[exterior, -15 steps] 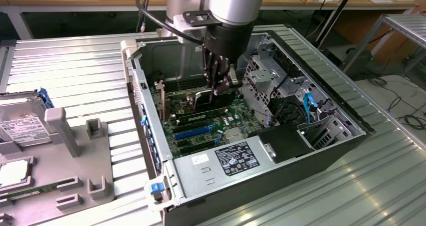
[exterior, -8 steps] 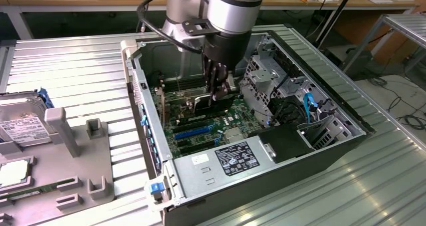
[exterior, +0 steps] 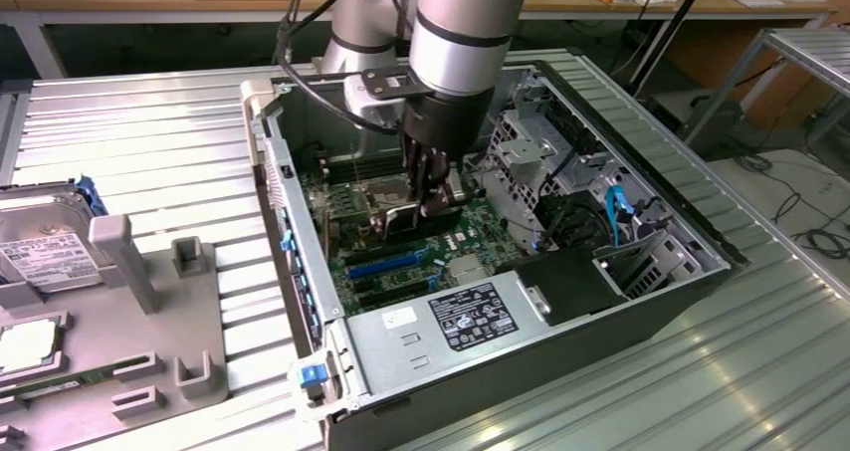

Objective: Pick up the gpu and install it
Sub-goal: 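Insert the gpu into the slot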

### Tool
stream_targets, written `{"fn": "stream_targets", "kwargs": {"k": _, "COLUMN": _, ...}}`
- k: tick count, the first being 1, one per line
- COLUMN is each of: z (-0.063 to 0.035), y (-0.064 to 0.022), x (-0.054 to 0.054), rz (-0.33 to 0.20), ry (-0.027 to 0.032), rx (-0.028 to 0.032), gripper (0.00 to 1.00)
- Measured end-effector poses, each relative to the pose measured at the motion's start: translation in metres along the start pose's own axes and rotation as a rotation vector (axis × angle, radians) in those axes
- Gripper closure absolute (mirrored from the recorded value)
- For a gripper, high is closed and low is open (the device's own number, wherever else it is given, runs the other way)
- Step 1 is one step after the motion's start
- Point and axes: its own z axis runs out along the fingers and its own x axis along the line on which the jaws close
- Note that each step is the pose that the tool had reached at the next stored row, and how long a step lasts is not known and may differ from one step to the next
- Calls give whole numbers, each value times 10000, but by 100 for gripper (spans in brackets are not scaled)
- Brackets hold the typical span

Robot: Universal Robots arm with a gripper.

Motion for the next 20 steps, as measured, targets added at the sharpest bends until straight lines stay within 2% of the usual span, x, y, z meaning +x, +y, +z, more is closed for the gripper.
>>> {"fn": "stream_targets", "kwargs": {"k": 5, "z": 120, "y": 18, "x": 4, "rz": 10, "ry": 0, "rx": 2, "gripper": 73}}
{"fn": "stream_targets", "kwargs": {"k": 12, "z": 144, "y": 90, "x": 5, "rz": 11, "ry": 0, "rx": 3, "gripper": 73}}
{"fn": "stream_targets", "kwargs": {"k": 20, "z": 147, "y": 91, "x": 5, "rz": 10, "ry": 13, "rx": 4, "gripper": 73}}
